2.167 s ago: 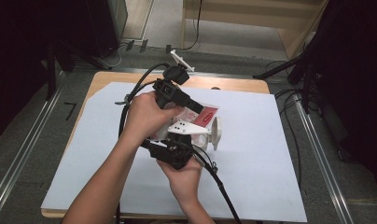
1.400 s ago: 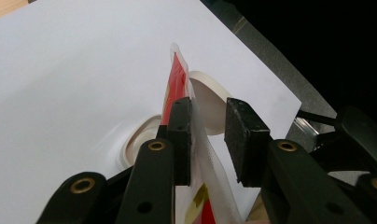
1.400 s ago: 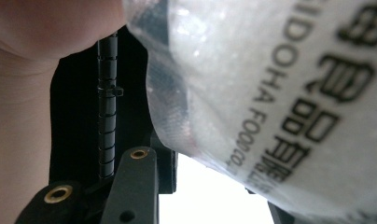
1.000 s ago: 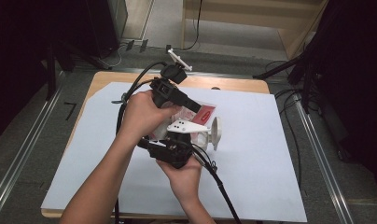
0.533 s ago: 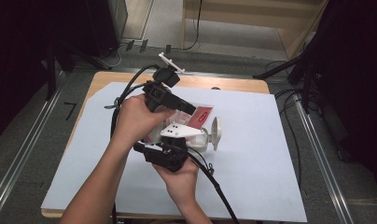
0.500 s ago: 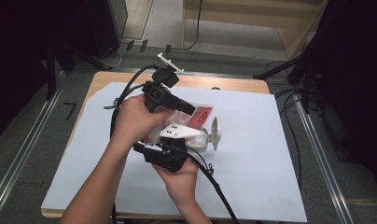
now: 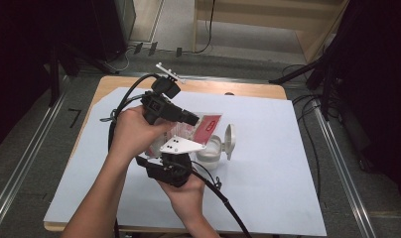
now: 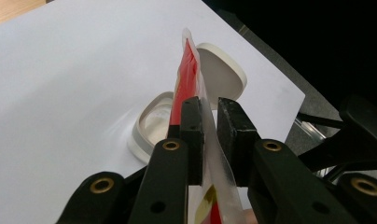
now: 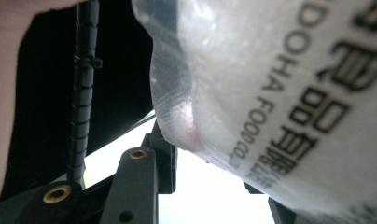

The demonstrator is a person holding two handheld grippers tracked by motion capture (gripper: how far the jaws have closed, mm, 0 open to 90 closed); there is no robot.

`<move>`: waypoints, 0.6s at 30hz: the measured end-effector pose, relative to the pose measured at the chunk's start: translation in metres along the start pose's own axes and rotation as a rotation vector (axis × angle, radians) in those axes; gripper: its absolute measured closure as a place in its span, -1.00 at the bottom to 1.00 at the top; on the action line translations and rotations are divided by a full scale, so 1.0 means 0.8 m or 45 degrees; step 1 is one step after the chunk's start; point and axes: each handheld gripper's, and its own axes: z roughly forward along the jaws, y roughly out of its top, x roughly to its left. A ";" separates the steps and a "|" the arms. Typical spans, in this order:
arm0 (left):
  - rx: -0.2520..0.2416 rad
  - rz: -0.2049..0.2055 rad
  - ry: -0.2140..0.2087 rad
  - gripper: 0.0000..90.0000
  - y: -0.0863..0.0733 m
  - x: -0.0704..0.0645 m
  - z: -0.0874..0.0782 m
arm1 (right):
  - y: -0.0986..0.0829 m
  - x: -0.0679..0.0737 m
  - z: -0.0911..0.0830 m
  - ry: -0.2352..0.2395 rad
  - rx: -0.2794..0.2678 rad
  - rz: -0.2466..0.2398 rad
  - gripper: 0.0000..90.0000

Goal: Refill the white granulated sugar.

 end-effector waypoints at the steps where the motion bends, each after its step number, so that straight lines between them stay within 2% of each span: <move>1: 0.002 -0.004 0.000 0.80 -0.001 0.000 0.000 | -0.001 0.001 0.001 -0.002 0.001 -0.002 0.42; 12: -0.001 -0.026 -0.026 0.82 -0.009 0.005 -0.003 | -0.007 0.003 0.006 -0.023 0.022 -0.057 0.40; 18: 0.003 -0.024 -0.036 0.83 -0.012 0.007 -0.004 | -0.011 0.004 0.007 -0.014 0.027 -0.049 0.38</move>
